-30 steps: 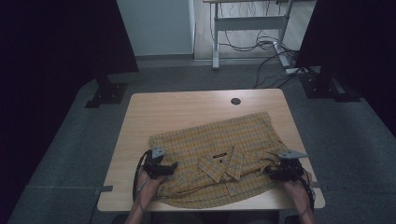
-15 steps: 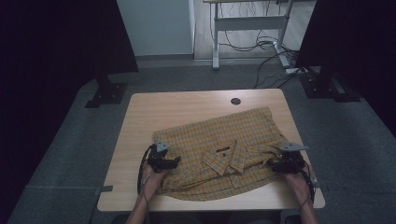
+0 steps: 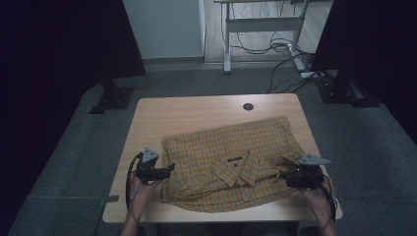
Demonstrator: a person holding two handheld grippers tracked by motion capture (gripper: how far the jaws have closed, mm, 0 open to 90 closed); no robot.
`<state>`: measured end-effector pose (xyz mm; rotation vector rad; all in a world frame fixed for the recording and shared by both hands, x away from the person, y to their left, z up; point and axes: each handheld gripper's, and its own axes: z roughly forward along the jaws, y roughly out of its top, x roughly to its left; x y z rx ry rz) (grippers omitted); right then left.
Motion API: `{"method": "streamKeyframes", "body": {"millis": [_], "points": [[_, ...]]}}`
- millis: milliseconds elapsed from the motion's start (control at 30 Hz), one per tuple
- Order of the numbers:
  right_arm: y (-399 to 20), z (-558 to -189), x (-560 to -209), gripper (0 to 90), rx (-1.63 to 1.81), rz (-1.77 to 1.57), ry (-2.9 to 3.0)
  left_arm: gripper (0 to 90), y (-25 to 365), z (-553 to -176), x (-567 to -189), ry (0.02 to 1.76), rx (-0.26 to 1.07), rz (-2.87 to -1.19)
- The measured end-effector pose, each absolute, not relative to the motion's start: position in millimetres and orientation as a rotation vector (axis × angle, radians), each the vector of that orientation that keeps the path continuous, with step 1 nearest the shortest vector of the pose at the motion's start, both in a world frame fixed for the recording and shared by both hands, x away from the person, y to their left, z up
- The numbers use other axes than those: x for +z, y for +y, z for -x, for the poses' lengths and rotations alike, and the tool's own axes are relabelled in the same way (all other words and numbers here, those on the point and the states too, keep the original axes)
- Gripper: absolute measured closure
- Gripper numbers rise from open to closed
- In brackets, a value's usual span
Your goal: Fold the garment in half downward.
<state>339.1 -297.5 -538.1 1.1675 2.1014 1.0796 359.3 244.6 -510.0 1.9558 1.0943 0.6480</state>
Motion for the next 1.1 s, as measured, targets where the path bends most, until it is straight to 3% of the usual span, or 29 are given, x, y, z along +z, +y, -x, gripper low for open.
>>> {"method": "streamKeyframes", "body": {"millis": [667, 1100], "points": [[-313, -293, -530, 11.5, 1.064, -1.161, 2.109, 19.5, 283, -339, -528, 1.187, 0.62, -1.933], [-317, -291, -570, 11.1, 1.032, -1.249, 2.162, 18.8, 306, -334, -556, 1.279, 0.629, -2.014]]}}
